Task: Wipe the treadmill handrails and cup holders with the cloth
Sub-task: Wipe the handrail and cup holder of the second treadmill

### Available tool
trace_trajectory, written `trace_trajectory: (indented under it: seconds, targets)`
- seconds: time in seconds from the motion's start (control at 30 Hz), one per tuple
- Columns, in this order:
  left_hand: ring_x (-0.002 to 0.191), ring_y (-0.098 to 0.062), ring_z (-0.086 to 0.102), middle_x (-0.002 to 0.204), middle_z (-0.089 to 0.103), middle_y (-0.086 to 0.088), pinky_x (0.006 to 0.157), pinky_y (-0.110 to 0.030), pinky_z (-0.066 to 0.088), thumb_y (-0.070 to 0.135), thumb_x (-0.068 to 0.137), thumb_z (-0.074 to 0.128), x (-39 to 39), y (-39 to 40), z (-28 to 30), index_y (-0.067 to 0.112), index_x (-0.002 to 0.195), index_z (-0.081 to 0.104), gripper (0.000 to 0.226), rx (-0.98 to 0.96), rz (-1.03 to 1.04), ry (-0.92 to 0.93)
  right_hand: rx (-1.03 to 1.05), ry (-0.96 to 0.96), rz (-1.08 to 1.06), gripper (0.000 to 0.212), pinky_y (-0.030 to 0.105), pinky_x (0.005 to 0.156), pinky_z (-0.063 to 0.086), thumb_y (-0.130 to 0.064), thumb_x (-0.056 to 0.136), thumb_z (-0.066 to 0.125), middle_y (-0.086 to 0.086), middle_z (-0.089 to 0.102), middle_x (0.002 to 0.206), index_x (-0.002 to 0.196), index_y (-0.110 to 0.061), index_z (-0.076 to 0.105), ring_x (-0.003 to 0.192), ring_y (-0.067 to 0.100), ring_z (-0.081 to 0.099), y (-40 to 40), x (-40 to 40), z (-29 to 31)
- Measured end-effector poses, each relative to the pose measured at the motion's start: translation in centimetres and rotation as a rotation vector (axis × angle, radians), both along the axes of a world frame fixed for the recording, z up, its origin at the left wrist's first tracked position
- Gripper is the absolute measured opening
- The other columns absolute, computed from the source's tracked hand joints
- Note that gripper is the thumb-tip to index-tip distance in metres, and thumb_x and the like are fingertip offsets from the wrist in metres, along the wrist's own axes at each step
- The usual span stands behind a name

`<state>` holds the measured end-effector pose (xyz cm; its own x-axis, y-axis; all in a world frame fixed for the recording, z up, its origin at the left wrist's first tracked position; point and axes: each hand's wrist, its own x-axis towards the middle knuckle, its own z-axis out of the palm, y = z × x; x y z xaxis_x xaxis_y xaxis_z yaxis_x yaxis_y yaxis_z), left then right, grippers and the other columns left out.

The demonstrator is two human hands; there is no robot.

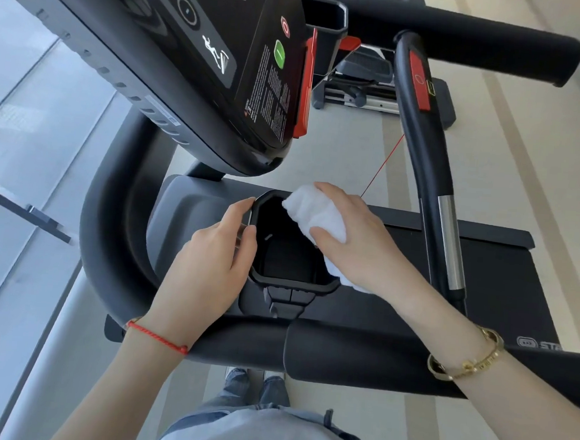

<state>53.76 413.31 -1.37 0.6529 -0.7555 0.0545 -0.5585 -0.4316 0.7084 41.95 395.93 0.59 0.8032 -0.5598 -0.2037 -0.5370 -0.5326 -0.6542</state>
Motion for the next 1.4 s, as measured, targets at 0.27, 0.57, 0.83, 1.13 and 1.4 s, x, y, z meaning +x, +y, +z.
trace_trajectory:
  seconds: [0.27,0.57,0.83,1.13,1.4]
  targets:
    - [0.087,-0.022,0.066,0.09,0.068,0.006,0.079,-0.045,0.054,0.037,0.1,0.036,-0.1,0.0,0.0,0.026,0.143,0.041,0.045,0.009,0.012,0.016,-0.07,0.055,0.17,0.049,0.028,0.081,0.032,-0.031,0.094,0.055,-0.005,0.051,0.129,0.139,-0.035,0.037,0.109,0.014,0.045,-2.4,1.3,0.5]
    - [0.086,-0.022,0.066,0.085,0.067,0.003,0.076,-0.045,0.053,0.031,0.099,0.039,0.0,-0.4,0.0,0.02,0.133,0.049,0.037,0.003,0.011,-0.031,-0.3,0.095,0.446,0.048,0.035,0.081,0.037,-0.04,0.093,0.057,-0.008,0.057,0.13,0.137,-0.039,0.039,0.111,0.021,0.051,-3.4,4.6,1.3]
    - [0.07,-0.012,0.064,0.072,0.065,0.008,0.069,-0.043,0.054,0.036,0.096,0.039,0.3,-0.2,-0.3,0.021,0.132,0.051,0.041,-0.007,0.014,-0.069,-0.318,0.046,0.265,0.039,0.033,0.071,0.034,-0.042,0.092,0.056,-0.005,0.062,0.105,0.129,-0.032,0.049,0.092,0.022,0.052,-2.6,2.9,0.7]
    - [0.076,-0.018,0.067,0.071,0.066,0.004,0.072,-0.044,0.054,0.03,0.1,0.041,0.4,-0.2,-0.5,0.021,0.131,0.051,0.034,-0.023,-0.003,-0.093,-0.137,0.183,0.284,0.032,0.03,0.064,0.036,-0.032,0.089,0.062,-0.006,0.053,0.088,0.117,-0.019,0.054,0.088,0.02,0.051,-3.2,4.0,1.6]
    - [0.075,-0.014,0.067,0.071,0.066,0.007,0.071,-0.041,0.055,0.035,0.098,0.04,0.4,-0.2,-0.4,0.025,0.131,0.05,0.036,-0.034,-0.004,-0.076,-0.104,0.079,-0.065,0.048,0.031,0.074,0.031,-0.032,0.096,0.051,-0.005,0.041,0.104,0.14,-0.02,0.034,0.094,0.018,0.04,0.0,0.6,0.3]
